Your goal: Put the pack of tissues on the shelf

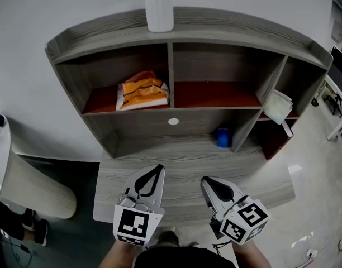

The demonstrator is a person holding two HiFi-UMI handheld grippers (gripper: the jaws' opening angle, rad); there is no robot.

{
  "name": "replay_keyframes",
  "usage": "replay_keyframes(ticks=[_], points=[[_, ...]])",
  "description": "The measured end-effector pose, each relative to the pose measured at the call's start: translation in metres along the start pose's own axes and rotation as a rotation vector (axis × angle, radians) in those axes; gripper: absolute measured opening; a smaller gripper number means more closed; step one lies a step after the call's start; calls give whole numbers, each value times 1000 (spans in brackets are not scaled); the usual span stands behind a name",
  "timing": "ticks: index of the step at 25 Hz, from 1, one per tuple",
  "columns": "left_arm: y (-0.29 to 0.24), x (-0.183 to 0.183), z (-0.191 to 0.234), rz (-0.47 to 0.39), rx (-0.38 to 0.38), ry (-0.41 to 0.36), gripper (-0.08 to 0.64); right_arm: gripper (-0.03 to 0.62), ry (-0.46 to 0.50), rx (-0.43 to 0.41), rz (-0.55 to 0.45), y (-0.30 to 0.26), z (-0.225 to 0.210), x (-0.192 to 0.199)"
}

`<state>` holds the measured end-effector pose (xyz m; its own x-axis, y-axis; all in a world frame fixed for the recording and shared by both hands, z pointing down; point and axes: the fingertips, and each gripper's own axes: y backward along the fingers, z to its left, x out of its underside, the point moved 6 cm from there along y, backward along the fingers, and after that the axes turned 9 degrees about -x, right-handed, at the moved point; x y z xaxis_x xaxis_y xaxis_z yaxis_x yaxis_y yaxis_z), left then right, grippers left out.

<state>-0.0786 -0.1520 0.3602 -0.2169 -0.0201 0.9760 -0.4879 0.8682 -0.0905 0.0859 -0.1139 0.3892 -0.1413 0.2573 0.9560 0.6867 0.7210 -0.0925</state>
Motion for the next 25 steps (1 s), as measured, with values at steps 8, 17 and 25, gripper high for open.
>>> replay_keyframes(ticks=[8, 17, 25], points=[[11, 21, -13, 48, 35, 28, -5, 0, 0, 7, -1, 7, 8, 8], [24, 36, -27, 94, 53, 74, -5, 0, 15, 18, 20, 17, 12, 14], [28, 39, -35, 108, 54, 83, -5, 0, 26, 21, 31, 24, 12, 15]])
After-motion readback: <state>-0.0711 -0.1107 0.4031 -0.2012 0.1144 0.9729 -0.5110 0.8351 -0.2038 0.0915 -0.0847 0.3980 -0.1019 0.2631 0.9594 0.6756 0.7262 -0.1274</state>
